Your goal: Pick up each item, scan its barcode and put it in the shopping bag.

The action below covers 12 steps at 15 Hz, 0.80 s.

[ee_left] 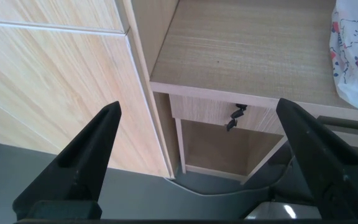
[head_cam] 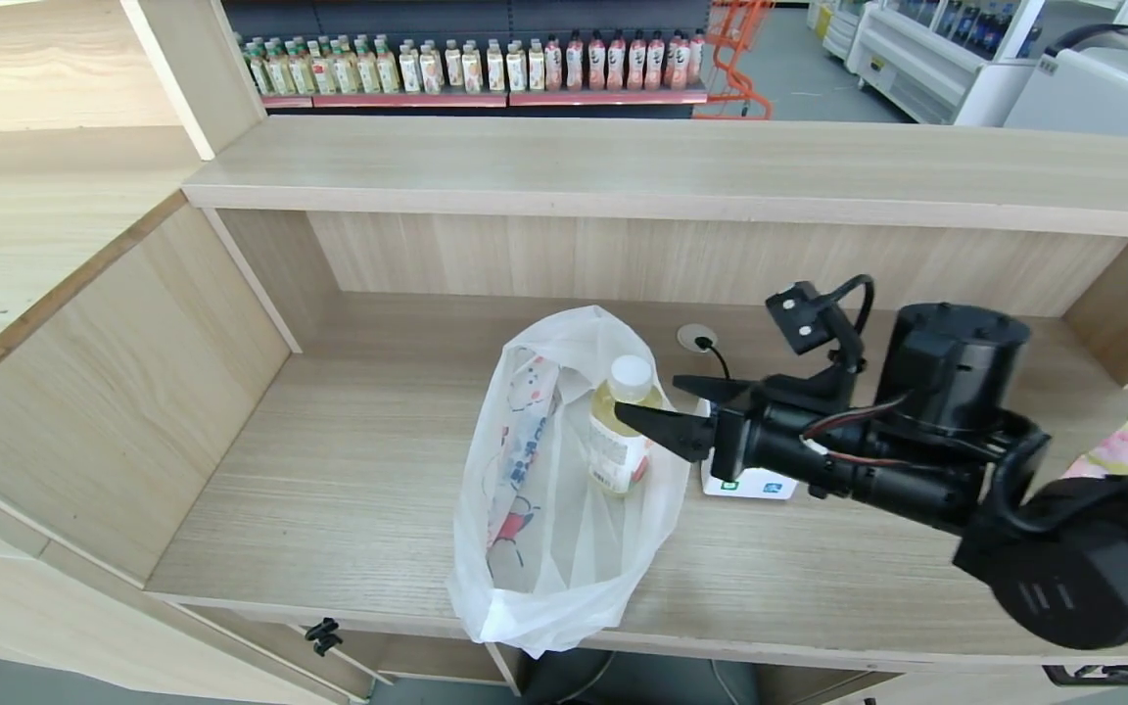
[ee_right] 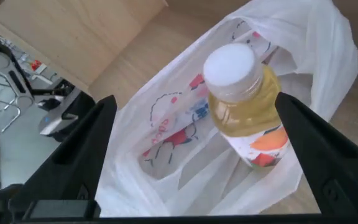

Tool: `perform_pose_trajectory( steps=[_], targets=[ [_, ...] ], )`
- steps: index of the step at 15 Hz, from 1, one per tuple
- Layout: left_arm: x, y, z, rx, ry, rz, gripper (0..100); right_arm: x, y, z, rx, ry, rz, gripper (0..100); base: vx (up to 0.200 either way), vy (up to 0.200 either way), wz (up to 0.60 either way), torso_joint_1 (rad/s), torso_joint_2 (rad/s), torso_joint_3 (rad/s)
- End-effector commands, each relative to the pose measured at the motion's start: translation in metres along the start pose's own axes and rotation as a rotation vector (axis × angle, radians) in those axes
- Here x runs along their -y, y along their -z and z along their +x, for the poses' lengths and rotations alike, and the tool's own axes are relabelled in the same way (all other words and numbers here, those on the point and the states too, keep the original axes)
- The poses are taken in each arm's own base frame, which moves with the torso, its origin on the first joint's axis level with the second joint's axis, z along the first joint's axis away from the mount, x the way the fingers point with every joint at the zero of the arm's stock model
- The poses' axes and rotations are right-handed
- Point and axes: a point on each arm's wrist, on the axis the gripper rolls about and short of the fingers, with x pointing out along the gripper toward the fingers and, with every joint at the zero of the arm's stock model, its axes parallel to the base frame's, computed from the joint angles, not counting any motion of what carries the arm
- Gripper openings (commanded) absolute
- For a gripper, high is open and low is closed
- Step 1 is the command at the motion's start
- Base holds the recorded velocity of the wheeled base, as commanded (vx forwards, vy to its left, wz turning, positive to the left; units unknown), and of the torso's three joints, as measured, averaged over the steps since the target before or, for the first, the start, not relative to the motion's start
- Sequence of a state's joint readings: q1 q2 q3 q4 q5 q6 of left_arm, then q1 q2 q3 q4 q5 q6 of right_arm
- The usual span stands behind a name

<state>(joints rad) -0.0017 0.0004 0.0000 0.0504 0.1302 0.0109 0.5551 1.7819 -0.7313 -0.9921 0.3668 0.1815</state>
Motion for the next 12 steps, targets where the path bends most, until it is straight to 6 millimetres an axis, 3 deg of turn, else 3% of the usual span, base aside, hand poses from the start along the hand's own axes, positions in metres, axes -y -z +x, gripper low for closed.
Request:
perform_pose_trajectory(
  steps=[1,5,12],
  targets=[
    [0.000,0.000,0.000,0.000,0.000,0.000,100,-0.031,-0.044,-0.072,0.074,-0.007,0.120,100,0.000,0.000,0.00,0.000,0.00,0.000],
    [0.000,0.000,0.000,0.000,0.000,0.000,100,-0.027,-0.060,-0.135,0.095,0.161,0.189,100,0.000,0.000,0.00,0.000,0.00,0.000],
    [0.000,0.000,0.000,0.000,0.000,0.000,100,-0.023,-0.053,-0.150,0.095,0.225,0.195,100,0.000,0.000,0.00,0.000,0.00,0.000]
  ],
)
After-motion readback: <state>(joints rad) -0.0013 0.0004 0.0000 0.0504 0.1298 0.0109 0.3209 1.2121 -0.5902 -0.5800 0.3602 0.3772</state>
